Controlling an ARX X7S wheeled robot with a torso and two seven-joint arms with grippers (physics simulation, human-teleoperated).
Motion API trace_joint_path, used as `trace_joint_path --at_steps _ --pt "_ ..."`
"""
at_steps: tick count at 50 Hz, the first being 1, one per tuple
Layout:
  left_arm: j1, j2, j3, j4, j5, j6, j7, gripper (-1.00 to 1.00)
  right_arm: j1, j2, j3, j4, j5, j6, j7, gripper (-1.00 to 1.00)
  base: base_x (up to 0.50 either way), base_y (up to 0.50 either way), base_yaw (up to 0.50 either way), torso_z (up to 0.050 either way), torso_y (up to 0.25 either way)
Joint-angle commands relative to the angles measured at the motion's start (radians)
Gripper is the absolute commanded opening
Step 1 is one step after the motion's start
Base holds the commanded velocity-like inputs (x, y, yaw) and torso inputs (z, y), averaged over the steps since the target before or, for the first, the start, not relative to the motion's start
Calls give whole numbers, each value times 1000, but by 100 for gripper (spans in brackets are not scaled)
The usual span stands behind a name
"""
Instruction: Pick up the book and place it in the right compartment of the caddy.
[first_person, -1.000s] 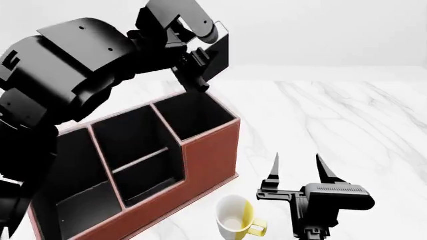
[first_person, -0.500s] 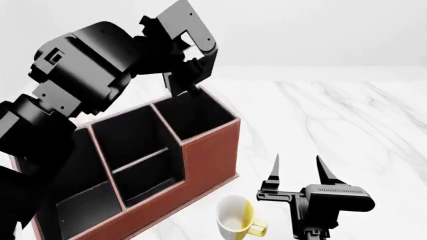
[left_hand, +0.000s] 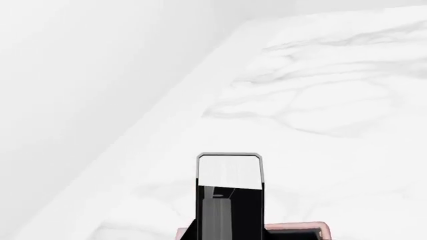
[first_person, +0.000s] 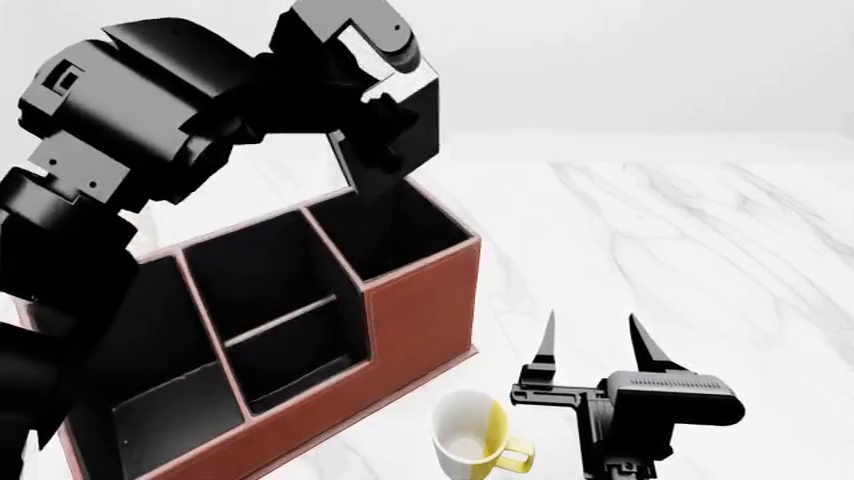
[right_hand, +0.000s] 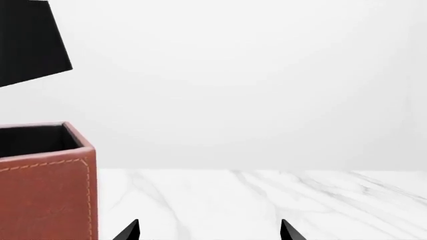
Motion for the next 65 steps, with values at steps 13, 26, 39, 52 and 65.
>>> trace_joint_path --at_steps 13,26,39,52,65 --pt "-22 13 -36 -42 -19 -14 1 -100 0 7 -11 6 7 -3 8 100 0 0 0 0 2" --pt "10 3 -6 -28 -13 -15 20 -100 3 11 -18 12 7 -5 12 100 0 0 0 0 2" --pt "37 8 -8 -35 -23 1 27 -100 1 13 -23 10 8 -5 20 100 0 0 0 2 1" --pt "66 47 0 -124 -9 71 49 -100 3 13 -31 17 10 -6 25 100 0 0 0 0 2" --pt "66 47 55 -185 48 113 70 -100 1 15 -35 16 13 -7 33 100 0 0 0 0 2"
